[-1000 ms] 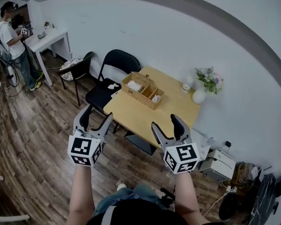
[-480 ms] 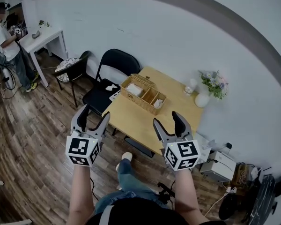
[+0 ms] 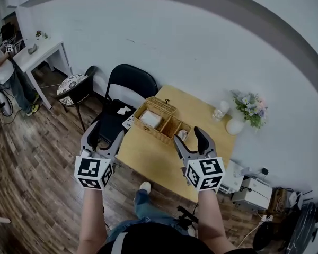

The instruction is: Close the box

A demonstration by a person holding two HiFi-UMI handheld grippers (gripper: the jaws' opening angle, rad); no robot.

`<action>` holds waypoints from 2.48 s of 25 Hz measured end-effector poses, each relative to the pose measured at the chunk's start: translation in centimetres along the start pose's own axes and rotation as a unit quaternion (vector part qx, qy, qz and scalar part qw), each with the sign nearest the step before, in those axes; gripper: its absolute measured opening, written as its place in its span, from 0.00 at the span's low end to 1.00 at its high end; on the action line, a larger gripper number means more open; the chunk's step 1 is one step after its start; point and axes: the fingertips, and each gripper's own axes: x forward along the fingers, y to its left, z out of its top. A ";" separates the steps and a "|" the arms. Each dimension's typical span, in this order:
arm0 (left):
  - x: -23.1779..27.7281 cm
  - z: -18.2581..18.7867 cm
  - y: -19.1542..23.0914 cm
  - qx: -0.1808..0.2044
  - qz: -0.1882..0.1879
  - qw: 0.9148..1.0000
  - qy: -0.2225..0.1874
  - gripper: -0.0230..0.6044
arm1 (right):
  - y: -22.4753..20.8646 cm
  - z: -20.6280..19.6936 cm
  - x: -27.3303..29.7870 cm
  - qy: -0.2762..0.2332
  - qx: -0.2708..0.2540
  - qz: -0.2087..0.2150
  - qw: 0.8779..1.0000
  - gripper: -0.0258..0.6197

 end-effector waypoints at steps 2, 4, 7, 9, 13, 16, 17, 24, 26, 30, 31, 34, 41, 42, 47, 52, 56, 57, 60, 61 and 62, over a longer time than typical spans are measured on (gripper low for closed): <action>2.8 -0.4 0.7 0.001 -0.007 1.000 0.009 0.56 | -1.8 -0.1 2.3 0.007 0.010 -0.014 1.000 0.54; 5.7 -0.8 1.3 0.002 -0.016 1.000 0.018 0.56 | -3.3 -0.4 4.5 0.016 0.024 -0.018 0.999 0.54; 10.0 -1.3 1.9 -0.002 -0.031 0.999 0.027 0.56 | -5.7 -0.9 7.7 0.036 0.047 -0.015 0.998 0.54; 12.7 -1.6 2.3 -0.001 -0.041 0.999 0.033 0.56 | -7.2 -1.1 9.8 0.048 0.065 -0.012 0.997 0.54; 17.3 -2.7 2.5 0.003 -0.060 0.997 0.051 0.56 | -9.6 -2.1 13.4 0.073 0.104 0.007 0.992 0.51; 20.0 -3.8 2.7 0.000 -0.069 0.996 0.064 0.56 | -11.1 -3.8 16.3 0.103 0.124 0.022 0.987 0.47; 20.7 -4.2 2.7 0.000 -0.071 0.995 0.070 0.56 | -11.5 -4.6 17.2 0.114 0.133 0.029 0.984 0.47; 23.9 -7.4 2.1 0.001 -0.086 0.990 0.109 0.56 | -15.1 -10.2 22.1 0.171 0.212 0.058 0.961 0.46; 24.3 -8.0 2.2 0.001 -0.088 0.989 0.116 0.56 | -15.7 -11.9 23.0 0.200 0.217 0.056 0.954 0.46; 24.7 -8.8 2.4 0.000 -0.088 0.988 0.125 0.56 | -16.2 -14.8 24.8 0.260 0.237 0.064 0.934 0.46; 24.8 -8.9 2.5 0.001 -0.087 0.988 0.127 0.56 | -16.2 -15.6 25.3 0.274 0.251 0.069 0.926 0.46; 25.1 -9.4 2.6 0.003 -0.085 0.987 0.134 0.56 | -16.0 -17.5 26.3 0.306 0.313 0.092 0.894 0.46; 25.6 -11.0 3.1 -0.008 -0.078 0.985 0.153 0.56 | -16.8 -22.0 28.0 0.343 0.489 0.087 0.797 0.46; 25.6 -11.2 3.1 -0.007 -0.079 0.985 0.156 0.56 | -16.9 -22.4 28.2 0.343 0.515 0.088 0.781 0.46; 26.1 -12.4 3.8 -0.006 -0.079 0.982 0.172 0.56 | -17.1 -24.5 29.2 0.358 0.565 0.091 0.737 0.46; 26.2 -13.5 5.3 -0.009 -0.061 0.980 0.187 0.56 | -17.0 -25.8 30.9 0.352 0.626 0.106 0.688 0.39; 26.4 -14.5 5.5 0.014 -0.063 0.978 0.200 0.56 | -16.7 -25.9 32.0 0.336 0.655 0.126 0.666 0.31; 26.4 -14.6 5.6 0.012 -0.063 0.978 0.200 0.56 | -16.6 -25.9 32.2 0.332 0.663 0.128 0.659 0.29; 26.6 -14.7 5.8 0.010 -0.062 0.978 0.200 0.56 | -16.5 -25.8 32.3 0.318 0.679 0.130 0.649 0.24; 26.6 -14.7 5.8 0.019 -0.061 0.977 0.202 0.56 | -16.5 -25.7 32.3 0.314 0.676 0.131 0.654 0.24; 26.7 -14.8 5.8 0.032 -0.063 0.976 0.205 0.56 | -16.6 -25.5 32.3 0.310 0.670 0.132 0.662 0.24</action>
